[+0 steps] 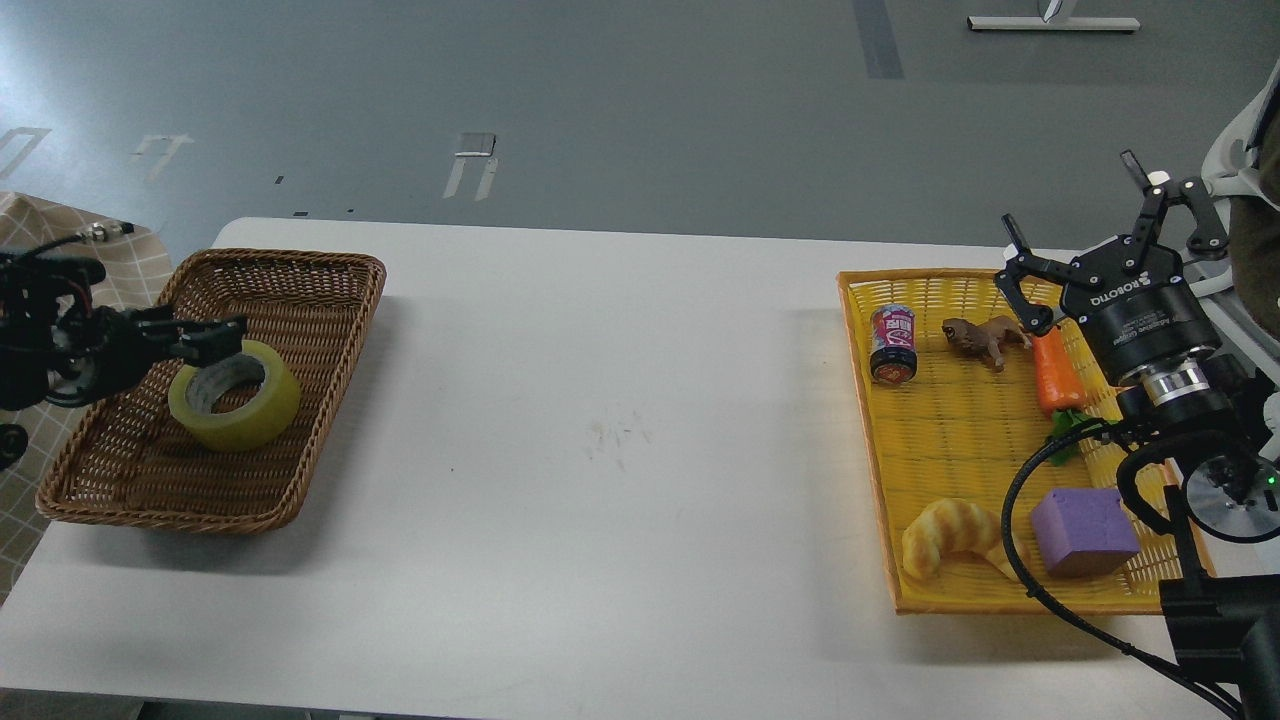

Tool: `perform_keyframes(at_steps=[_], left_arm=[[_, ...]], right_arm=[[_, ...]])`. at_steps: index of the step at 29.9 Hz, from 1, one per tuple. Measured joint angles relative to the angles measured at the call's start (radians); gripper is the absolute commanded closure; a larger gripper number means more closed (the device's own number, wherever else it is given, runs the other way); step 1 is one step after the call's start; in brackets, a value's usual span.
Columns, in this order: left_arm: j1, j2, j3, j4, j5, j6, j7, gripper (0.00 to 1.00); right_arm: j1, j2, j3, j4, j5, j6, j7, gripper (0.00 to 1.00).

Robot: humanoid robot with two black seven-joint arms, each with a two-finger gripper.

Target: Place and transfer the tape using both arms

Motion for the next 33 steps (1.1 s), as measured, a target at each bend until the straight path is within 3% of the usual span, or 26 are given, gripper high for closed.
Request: perform_keyframes(at_steps=[5, 9, 14, 23, 33], left_arm=[[-0.207, 0.015, -0.002, -0.008, -0.199, -0.014, -0.073, 0.07], [-0.359, -0.032, -0.006, -0.008, -0.453, -0.045, -0.083, 0.06], [-0.419, -0.144, -0.006, -0.007, -0.912, -0.091, -0.082, 0.02], [-0.414, -0.357, -0.046, -0.011, -1.257, -0.139, -0.086, 0.02], [-0.209, -0.563, -0.279, -0.08, -1.329, -0.218, -0.081, 0.02]], right_arm=[[0.004, -0.003, -0.001, 0.0, 0.0, 0.0, -0.003, 0.0], [0.009, -0.006, -0.002, 0.003, -0.001, 0.0, -0.008, 0.0], [0.034, -0.033, -0.003, 0.005, -0.003, 0.0, -0.011, 0.0], [0.15, -0.098, -0.003, -0.01, -0.009, 0.0, -0.011, 0.0], [0.281, -0.111, -0.087, -0.06, -0.009, 0.0, -0.015, 0.0]])
